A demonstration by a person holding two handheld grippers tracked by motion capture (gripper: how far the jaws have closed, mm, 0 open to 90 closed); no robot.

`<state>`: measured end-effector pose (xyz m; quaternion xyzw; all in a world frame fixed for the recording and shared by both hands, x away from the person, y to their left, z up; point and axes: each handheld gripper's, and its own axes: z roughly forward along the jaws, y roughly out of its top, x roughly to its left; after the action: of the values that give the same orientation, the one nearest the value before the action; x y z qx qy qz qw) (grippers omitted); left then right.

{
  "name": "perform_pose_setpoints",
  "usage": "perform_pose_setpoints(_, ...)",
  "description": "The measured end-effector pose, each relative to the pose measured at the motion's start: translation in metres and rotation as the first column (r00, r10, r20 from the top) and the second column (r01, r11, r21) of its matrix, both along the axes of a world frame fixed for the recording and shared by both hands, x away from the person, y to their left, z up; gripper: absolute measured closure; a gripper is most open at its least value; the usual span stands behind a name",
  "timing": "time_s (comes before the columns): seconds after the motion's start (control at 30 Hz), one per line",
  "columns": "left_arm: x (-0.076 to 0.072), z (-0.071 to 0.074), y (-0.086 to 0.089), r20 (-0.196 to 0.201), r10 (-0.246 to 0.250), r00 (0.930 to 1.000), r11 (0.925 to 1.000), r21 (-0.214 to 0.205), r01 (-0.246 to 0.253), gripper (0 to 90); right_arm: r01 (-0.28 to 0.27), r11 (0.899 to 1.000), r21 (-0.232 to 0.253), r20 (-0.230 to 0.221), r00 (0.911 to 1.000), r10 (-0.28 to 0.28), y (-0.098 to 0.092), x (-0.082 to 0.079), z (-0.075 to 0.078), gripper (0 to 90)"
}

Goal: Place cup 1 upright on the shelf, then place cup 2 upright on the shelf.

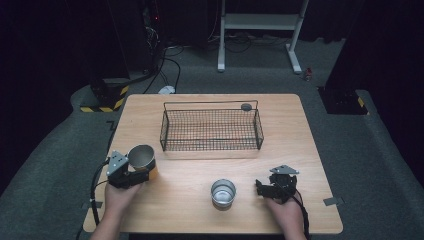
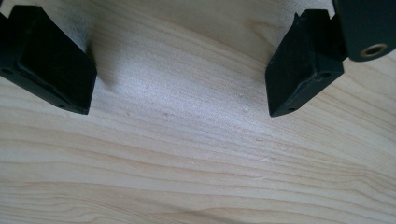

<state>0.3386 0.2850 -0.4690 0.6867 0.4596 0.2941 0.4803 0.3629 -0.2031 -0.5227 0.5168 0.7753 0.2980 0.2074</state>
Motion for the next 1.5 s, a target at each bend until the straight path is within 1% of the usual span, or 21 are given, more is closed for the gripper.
perform_pose_setpoints(0.07, 0.001, 0.001, -0.006, -0.006, -0.002, 1.0000, 0.9998, 0.020, 0.002, 13.6, -0.024, 1.000, 0.001, 0.000, 0.9997, 0.024, -0.003, 0.002, 0.000, 8.7)
perform_pose_setpoints(0.13, 0.002, 0.002, -0.011, -0.014, -0.006, 0.9999, 0.9998, 0.016, 0.007, 13.7, -0.042, 0.999, -0.001, 0.003, 0.9991, 0.042, -0.005, 0.003, 0.000, 9.0)
perform_pose_setpoints(0.23, 0.004, 0.003, -0.018, -0.023, -0.004, 0.9997, 0.9998, 0.020, 0.004, 13.7, -0.047, 0.999, 0.001, -0.006, 0.9989, 0.047, -0.007, 0.003, 0.001, 9.2)
perform_pose_setpoints(0.33, 0.007, 0.006, -0.024, -0.038, 0.001, 0.9993, 0.9995, 0.032, 0.000, 13.8, -0.057, 0.998, -0.001, 0.001, 0.9984, 0.057, -0.009, 0.003, 0.000, 9.1)
perform_pose_setpoints(0.4, 0.008, 0.009, -0.028, -0.035, -0.001, 0.9994, 0.9995, 0.031, 0.003, 13.8, -0.062, 0.998, -0.001, 0.008, 0.9981, 0.062, -0.010, 0.003, 0.000, 9.1)
perform_pose_setpoints(0.53, 0.009, 0.015, -0.034, -0.023, -0.011, 0.9997, 0.9998, 0.014, 0.011, 13.8, -0.054, 0.998, 0.010, 0.022, 0.9983, 0.054, -0.011, 0.000, -0.002, 9.2)
perform_pose_setpoints(0.57, 0.010, 0.016, -0.035, -0.014, -0.013, 0.9998, 0.9998, 0.013, 0.013, 13.8, -0.060, 0.998, 0.008, 0.026, 0.9979, 0.060, -0.011, 0.000, -0.002, 9.2)
perform_pose_setpoints(0.67, 0.010, 0.019, -0.040, -0.003, -0.006, 1.0000, 1.0000, 0.006, 0.006, 13.8, -0.065, 0.998, 0.011, 0.024, 0.9976, 0.064, -0.012, 0.001, -0.002, 9.0)
perform_pose_setpoints(0.7, 0.011, 0.020, -0.042, -0.004, -0.009, 1.0000, 1.0000, -0.003, 0.009, 13.8, -0.066, 0.998, 0.010, 0.024, 0.9976, 0.065, -0.012, 0.001, -0.002, 9.1)
perform_pose_setpoints(0.8, 0.013, 0.022, -0.046, -0.003, -0.016, 0.9999, 0.9999, -0.006, 0.016, 13.7, -0.060, 0.998, 0.006, 0.031, 0.9977, 0.060, -0.012, -0.001, -0.002, 9.2)
perform_pose_setpoints(0.83, 0.014, 0.023, -0.047, -0.005, -0.015, 0.9999, 0.9999, -0.007, 0.015, 13.8, -0.053, 0.999, 0.008, 0.024, 0.9983, 0.053, -0.012, -0.002, -0.002, 9.2)
perform_pose_setpoints(0.9, 0.016, 0.023, -0.050, -0.018, -0.023, 0.9996, 0.9996, -0.013, 0.023, 13.8, -0.059, 0.998, 0.007, 0.026, 0.9979, 0.059, -0.013, -0.003, -0.002, 9.2)
perform_pose_setpoints(1.07, 0.021, 0.022, -0.055, -0.030, -0.027, 0.9992, 0.9996, -0.010, 0.027, 13.7, -0.064, 0.998, 0.007, 0.026, 0.9976, 0.064, -0.013, -0.003, -0.002, 9.0)
perform_pose_setpoints(1.17, 0.025, 0.022, -0.057, -0.040, -0.034, 0.9986, 0.9991, -0.028, 0.032, 13.8, -0.065, 0.998, 0.009, 0.027, 0.9975, 0.065, -0.013, -0.003, -0.002, 9.0)
perform_pose_setpoints(1.23, 0.027, 0.022, -0.058, -0.047, -0.038, 0.9981, 0.9988, -0.032, 0.037, 13.8, -0.065, 0.998, 0.009, 0.027, 0.9975, 0.065, -0.013, -0.003, -0.002, 9.0)
perform_pose_setpoints(1.3, 0.029, 0.022, -0.060, -0.046, -0.043, 0.9980, 0.9989, -0.021, 0.042, 13.8, -0.065, 0.998, 0.009, 0.027, 0.9975, 0.065, -0.013, -0.003, -0.002, 9.0)
perform_pose_setpoints(1.37, 0.031, 0.022, -0.061, -0.039, -0.052, 0.9979, 0.9985, -0.021, 0.051, 13.8, -0.065, 0.998, 0.009, 0.027, 0.9975, 0.065, -0.013, -0.003, -0.002, 9.0)
perform_pose_setpoints(1.5, 0.035, 0.022, -0.063, -0.025, -0.062, 0.9978, 0.9970, -0.047, 0.061, 13.8, -0.065, 0.998, 0.009, 0.027, 0.9975, 0.065, -0.013, -0.003, -0.002, 9.0)
